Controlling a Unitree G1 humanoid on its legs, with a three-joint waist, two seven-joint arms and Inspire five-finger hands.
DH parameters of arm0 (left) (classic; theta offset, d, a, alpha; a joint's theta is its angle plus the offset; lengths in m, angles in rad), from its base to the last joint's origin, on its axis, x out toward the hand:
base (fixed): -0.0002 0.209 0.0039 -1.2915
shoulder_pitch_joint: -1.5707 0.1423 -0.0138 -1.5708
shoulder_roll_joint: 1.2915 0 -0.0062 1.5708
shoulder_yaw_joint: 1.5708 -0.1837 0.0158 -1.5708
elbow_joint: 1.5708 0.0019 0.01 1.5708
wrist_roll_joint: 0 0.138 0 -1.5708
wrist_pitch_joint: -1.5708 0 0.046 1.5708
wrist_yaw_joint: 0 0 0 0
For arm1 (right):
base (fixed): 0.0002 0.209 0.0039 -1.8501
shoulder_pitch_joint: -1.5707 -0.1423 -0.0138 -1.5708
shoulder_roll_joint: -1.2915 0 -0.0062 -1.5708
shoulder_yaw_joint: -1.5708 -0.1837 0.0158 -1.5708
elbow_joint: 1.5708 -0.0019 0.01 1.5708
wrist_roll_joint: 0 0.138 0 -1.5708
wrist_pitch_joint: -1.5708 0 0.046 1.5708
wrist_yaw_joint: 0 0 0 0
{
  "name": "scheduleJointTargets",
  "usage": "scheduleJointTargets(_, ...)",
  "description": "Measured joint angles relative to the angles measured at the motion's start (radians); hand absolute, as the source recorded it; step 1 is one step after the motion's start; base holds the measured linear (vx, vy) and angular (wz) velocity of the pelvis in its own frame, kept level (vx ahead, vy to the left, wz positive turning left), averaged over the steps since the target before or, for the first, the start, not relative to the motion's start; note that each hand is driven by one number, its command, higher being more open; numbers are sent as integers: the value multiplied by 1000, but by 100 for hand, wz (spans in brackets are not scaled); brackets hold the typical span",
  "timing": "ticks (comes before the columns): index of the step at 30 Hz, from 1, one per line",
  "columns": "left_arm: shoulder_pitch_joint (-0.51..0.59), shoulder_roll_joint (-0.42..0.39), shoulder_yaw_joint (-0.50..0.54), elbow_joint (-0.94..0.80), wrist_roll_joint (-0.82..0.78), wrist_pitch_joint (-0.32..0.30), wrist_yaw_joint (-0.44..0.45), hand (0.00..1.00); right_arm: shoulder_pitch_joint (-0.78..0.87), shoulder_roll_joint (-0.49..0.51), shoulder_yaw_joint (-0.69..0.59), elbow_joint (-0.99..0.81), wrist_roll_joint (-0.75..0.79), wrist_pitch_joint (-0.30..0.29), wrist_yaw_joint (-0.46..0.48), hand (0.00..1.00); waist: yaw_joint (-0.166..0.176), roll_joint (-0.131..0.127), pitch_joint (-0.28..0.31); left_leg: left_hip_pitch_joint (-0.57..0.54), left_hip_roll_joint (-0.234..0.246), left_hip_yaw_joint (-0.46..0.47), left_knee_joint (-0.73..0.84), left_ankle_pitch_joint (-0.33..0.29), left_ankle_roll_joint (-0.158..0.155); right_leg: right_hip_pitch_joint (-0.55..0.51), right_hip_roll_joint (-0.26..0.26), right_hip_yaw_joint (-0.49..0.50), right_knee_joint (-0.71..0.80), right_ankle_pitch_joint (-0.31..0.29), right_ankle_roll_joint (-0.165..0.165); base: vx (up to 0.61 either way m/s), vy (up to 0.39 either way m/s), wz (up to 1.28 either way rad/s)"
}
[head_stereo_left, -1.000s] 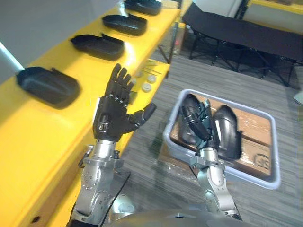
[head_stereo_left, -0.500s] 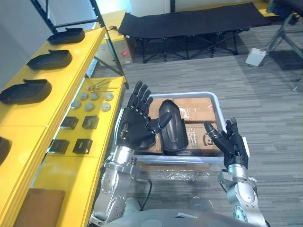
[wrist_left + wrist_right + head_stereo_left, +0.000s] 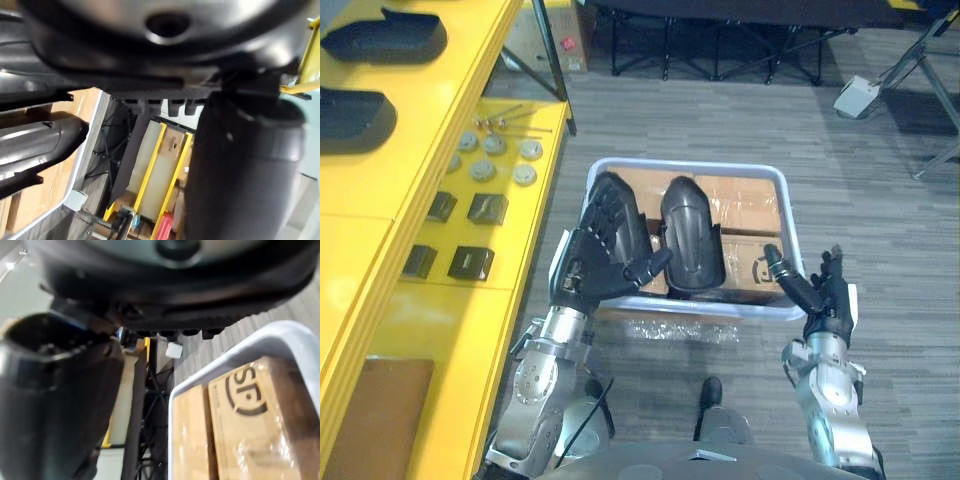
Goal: Walk over and take three plastic housings, then place them on the shelf
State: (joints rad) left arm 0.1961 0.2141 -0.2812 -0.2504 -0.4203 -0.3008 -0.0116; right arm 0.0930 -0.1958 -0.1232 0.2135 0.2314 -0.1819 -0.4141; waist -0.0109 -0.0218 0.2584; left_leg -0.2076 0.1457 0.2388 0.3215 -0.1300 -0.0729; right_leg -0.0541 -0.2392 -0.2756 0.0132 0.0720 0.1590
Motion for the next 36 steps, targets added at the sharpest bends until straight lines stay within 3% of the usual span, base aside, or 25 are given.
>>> scheduleJointTargets(5, -45, -2, 8, -2, 1, 0, -1, 100, -229, -114, -30, 139, 1, 10, -110, 100, 39, 2, 81, -70, 2, -33, 7, 31, -2, -38, 13, -28, -22, 36, -16, -109, -15, 15)
scheduleJointTargets(9, -46, 0, 26, -3, 8, 0, -1, 100, -331, -193, -32, 169, 0, 42, -109, 100, 55, -4, 104, -101, 2, -57, 6, 48, -1, -51, 19, -50, -26, 41, -21, -67, -28, 17)
scheduleJointTargets(13, -53, 11, 50, -3, 8, -1, -4, 100, -434, -284, -27, 294, -22, 79, -63, 100, 87, -5, 138, -115, 0, -74, 12, 50, 1, -49, 20, -61, -26, 41, -21, -22, 0, 10)
scheduleJointTargets(19, -70, 24, 68, -2, 8, -2, -9, 100, -564, -364, 36, 467, -44, 139, 30, 100, 107, -10, 171, -142, -4, -106, 24, 52, 4, -50, 23, -90, -25, 41, -21, -23, 2, 15)
scheduleJointTargets(29, -71, 21, 84, 17, 8, -5, -18, 100, -743, -486, 193, 601, -149, 154, 212, 100, 133, -1, 204, -172, -15, -131, 20, 66, 9, -67, 18, -112, -14, 42, -21, -29, 11, 8)
scheduleJointTargets(36, -66, 21, 99, 17, 8, -6, -21, 100, -748, -509, 252, 599, -225, 156, 297, 100, 148, -1, 208, -186, -25, -155, -1, 88, 10, -72, 16, -138, -13, 42, -21, -23, 5, 12)
